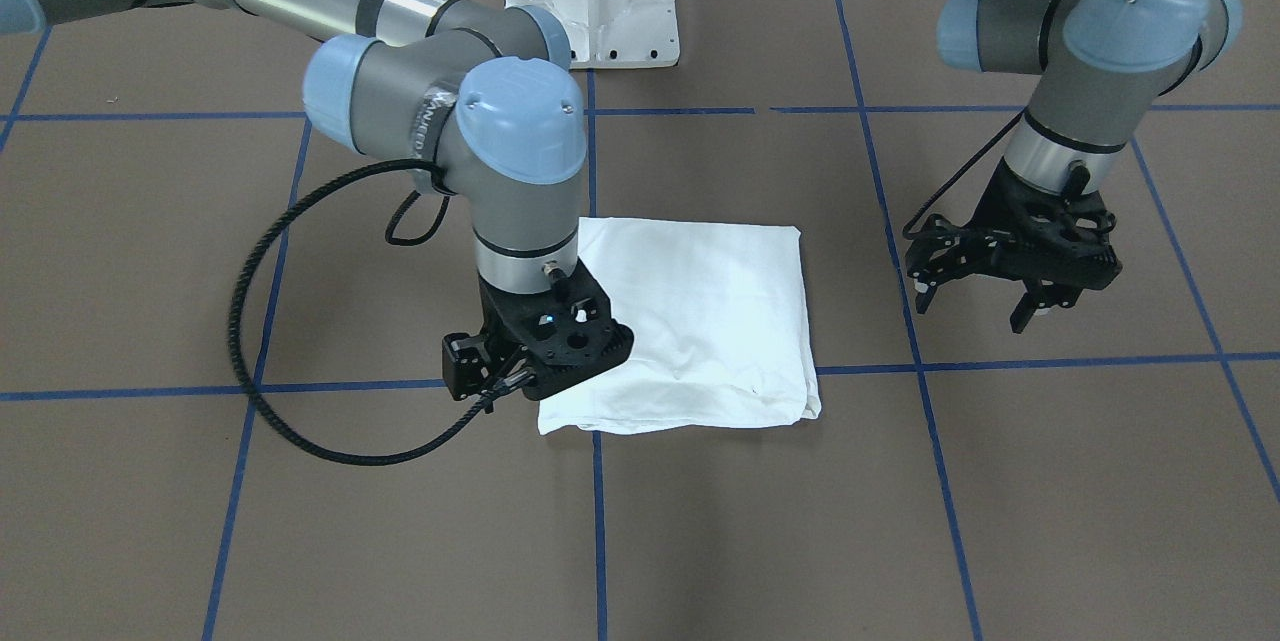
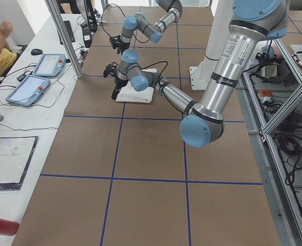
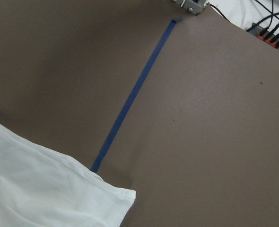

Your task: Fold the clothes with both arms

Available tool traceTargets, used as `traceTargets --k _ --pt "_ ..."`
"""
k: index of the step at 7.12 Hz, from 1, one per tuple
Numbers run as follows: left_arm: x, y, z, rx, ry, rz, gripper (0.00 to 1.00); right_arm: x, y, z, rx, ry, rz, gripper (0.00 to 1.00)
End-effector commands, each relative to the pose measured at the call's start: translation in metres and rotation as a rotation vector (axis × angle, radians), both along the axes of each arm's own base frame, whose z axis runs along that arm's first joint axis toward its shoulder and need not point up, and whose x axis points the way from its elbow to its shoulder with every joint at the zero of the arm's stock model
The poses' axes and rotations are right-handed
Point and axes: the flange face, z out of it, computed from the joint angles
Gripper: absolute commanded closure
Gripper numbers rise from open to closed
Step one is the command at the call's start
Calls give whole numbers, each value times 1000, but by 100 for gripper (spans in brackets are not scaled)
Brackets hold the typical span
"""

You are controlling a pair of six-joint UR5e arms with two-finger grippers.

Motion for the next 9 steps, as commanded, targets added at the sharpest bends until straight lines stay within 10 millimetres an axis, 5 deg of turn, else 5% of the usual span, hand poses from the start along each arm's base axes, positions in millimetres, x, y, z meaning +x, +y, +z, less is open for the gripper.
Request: traceTargets --k 1,2,3,4,5,6,7,8,9 --pt "-109 -2 9 -12 -81 87 0 109 9 45 -117 -42 33 0" --pt "-155 7 52 -91 -63 134 0 173 23 106 -162 -61 47 0" --pt "-180 26 110 -203 -71 108 0 217 47 161 -112 -12 -21 0" --pt "-218 15 155 -277 -89 42 0 252 57 221 -95 64 -85 0" --pt "-251 13 163 -282 -87 -19 0 290 62 278 -122 123 -114 0" --pt "-256 17 189 -299 -111 23 0 346 85 348 -131 175 -145 0" --pt "-283 22 231 -294 -136 80 0 399 100 383 -98 113 -77 0" --pt "-296 53 281 -356 -121 100 0 439 116 414 -172 79 -21 0" --pt "-296 82 299 -404 4 118 0 467 133 440 -237 17 1 0"
